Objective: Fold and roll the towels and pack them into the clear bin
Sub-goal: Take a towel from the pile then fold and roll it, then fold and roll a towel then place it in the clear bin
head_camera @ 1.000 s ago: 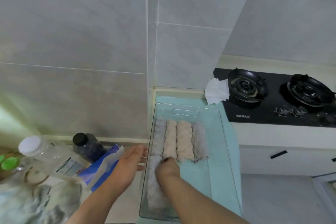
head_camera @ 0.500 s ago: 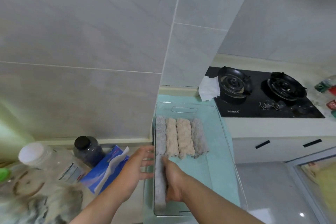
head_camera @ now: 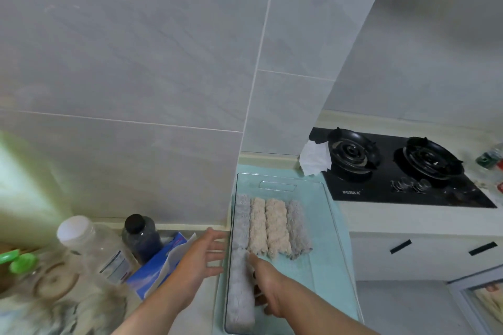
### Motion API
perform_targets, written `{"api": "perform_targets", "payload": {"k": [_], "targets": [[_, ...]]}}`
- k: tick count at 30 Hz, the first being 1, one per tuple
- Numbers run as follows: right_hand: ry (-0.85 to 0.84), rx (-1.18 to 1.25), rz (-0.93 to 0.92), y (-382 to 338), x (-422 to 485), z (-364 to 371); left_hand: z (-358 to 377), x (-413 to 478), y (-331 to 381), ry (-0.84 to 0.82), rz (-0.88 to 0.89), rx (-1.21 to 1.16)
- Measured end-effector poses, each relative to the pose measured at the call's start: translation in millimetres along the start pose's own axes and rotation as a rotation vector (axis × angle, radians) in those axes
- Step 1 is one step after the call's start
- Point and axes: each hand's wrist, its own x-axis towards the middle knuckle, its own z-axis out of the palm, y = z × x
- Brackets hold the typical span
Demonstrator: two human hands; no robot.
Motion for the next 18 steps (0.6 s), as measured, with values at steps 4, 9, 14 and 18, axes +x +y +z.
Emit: {"api": "perform_targets", "payload": {"k": [4, 9, 14, 18], "targets": [[-0.009, -0.186, -0.125, 3.0, -2.3, -28.0, -0.4, -10.9, 0.0, 0.102, 0.047, -0.030], [-0.045, -0.607, -0.367, 1.3, 6.4, -71.4, -7.1, -38.3, 9.4, 0.273, 0.182, -0.048], [-0.115, -0.694, -0.768, -14.0, -18.3, -100.8, 4.9, -97.5, 3.5, 0.564, 0.393, -0.121], [-0.286, -0.635, -0.954, 8.7, -51.2, -102.5, 35.4, -172.1, -39.1, 0.734, 0.502, -0.208]]}}
